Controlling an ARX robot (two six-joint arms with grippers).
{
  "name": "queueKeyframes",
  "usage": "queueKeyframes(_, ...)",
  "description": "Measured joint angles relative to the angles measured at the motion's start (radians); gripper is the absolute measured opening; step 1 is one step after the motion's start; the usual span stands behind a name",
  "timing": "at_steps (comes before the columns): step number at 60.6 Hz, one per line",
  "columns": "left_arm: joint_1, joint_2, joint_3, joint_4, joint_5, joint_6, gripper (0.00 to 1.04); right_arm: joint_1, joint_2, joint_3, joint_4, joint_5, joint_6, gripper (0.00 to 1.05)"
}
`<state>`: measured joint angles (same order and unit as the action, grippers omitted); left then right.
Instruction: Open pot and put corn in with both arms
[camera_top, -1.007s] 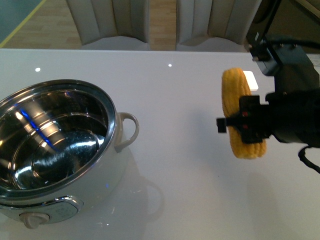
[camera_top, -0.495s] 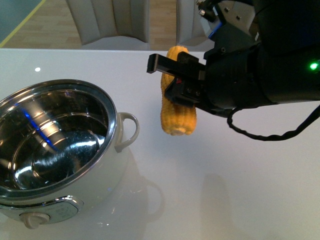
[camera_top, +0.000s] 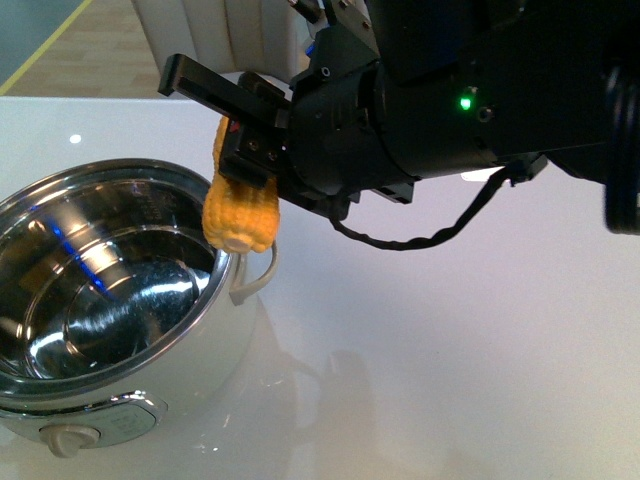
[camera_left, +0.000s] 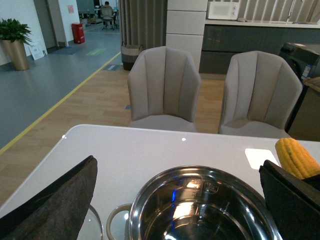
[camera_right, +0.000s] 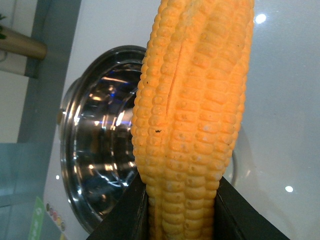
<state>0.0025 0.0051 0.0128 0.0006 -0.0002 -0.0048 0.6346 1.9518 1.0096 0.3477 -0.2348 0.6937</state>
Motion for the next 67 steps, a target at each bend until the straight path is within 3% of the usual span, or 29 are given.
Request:
queueKeyframes(30,0.0,0.0,0.0,0.0,0.0,0.0,0.98,0.065,0.108,0.115,0.053,-0.048,0.159,0.22)
queueKeyframes(67,0.0,0.0,0.0,0.0,0.0,0.0,0.98,0.071,0.174,0.206,0.082,-0.076,0.322,0.21)
